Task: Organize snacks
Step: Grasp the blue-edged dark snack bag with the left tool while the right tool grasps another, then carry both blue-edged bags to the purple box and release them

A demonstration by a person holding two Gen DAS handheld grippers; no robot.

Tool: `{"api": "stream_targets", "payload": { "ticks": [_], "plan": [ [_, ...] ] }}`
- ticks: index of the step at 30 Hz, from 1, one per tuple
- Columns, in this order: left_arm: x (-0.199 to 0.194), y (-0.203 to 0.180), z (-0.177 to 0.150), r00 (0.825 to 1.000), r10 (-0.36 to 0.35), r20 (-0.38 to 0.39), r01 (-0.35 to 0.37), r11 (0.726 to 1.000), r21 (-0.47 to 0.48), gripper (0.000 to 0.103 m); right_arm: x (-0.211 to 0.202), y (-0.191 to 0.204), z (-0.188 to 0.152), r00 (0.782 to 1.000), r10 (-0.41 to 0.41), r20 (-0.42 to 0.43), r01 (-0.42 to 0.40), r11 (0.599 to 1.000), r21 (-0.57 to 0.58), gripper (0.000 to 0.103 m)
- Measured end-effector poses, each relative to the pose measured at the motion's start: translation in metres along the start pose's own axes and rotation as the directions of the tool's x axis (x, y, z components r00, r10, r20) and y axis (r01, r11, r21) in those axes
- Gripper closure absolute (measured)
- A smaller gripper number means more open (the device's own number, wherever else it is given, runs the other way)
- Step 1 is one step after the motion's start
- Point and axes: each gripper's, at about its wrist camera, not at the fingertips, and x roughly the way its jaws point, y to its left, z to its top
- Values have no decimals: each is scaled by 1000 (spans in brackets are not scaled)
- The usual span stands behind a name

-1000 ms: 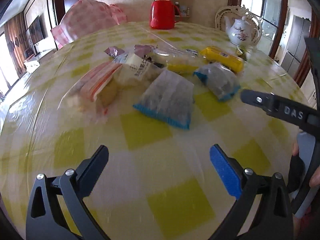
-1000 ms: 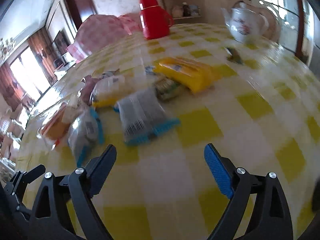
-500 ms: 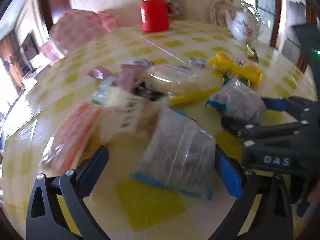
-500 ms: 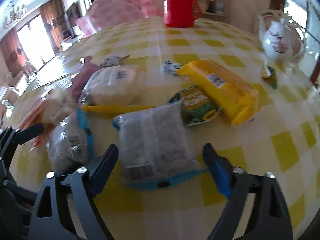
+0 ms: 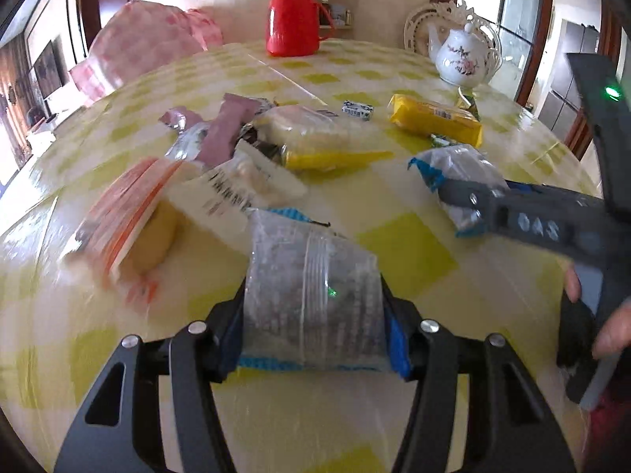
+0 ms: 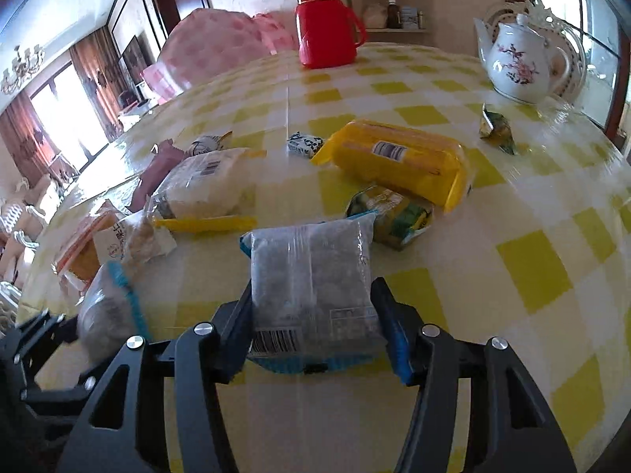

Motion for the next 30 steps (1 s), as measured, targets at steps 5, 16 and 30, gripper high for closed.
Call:
{"api": "stream_targets", "payload": {
  "ticks": [5,16,30],
  "plan": [
    [-32,-1,-31,1000,-8,2,8,1000,21,45,-14,6,-8,1000,15,23,-15,1000,0,47],
    [-94,25,-92,1000,-5,-5,6,999,39,45,-75,40,-68,992,93,90,-93,996,-9,47],
    [-174,76,-147,999,14,35,-14,1000,3,45,-136,112,-142,976,203,83,-195,975,-103,47]
  ]
}}
